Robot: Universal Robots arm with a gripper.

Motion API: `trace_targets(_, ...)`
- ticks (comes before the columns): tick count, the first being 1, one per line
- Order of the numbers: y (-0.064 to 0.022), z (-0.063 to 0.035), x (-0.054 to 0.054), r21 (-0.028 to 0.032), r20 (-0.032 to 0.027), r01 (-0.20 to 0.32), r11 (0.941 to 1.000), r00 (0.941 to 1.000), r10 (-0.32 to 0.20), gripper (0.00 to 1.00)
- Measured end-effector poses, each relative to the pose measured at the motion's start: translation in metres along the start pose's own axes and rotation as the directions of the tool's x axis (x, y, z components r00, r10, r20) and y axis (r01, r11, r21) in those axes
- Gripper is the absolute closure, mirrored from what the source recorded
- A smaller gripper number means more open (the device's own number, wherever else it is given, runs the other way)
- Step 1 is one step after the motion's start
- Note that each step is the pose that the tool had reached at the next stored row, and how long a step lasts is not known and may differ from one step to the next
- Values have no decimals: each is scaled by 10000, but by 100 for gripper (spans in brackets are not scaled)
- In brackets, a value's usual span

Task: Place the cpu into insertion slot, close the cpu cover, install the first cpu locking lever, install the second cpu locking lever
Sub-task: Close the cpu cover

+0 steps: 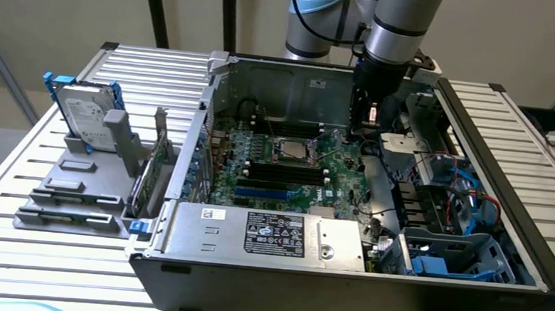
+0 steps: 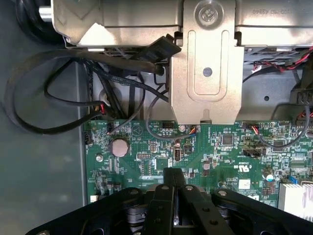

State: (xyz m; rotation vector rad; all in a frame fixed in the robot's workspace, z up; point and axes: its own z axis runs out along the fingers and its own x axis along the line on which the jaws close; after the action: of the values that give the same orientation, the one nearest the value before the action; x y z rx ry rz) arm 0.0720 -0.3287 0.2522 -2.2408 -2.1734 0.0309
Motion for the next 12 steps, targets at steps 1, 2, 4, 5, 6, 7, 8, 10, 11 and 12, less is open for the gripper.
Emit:
trace_targets(1,0,19,1,0,0,0,10000,10000,0,89)
trace_targets(2,1,37,2,0,-1,0,10000,10000,0,89)
trace_targets(4,1,73,3,0,0,1,10000,10000,-1,89)
trace_targets(5,1,91,3,0,1,1,10000,10000,-1,89)
trace_targets(6,-1,105,3,6,-1,2,10000,10000,-2,89)
trace_targets(7,-2,111,3,28,0,7,10000,10000,-7,89)
trace_targets(8,-4,112,3,83,3,14,10000,10000,-14,89)
trace_targets(10,-6,113,3,354,10,25,9994,10000,-26,89)
trace_targets(11,-7,113,3,507,15,29,9987,10000,-30,89)
trace_targets(12,-8,113,3,656,20,30,9978,10000,-32,89)
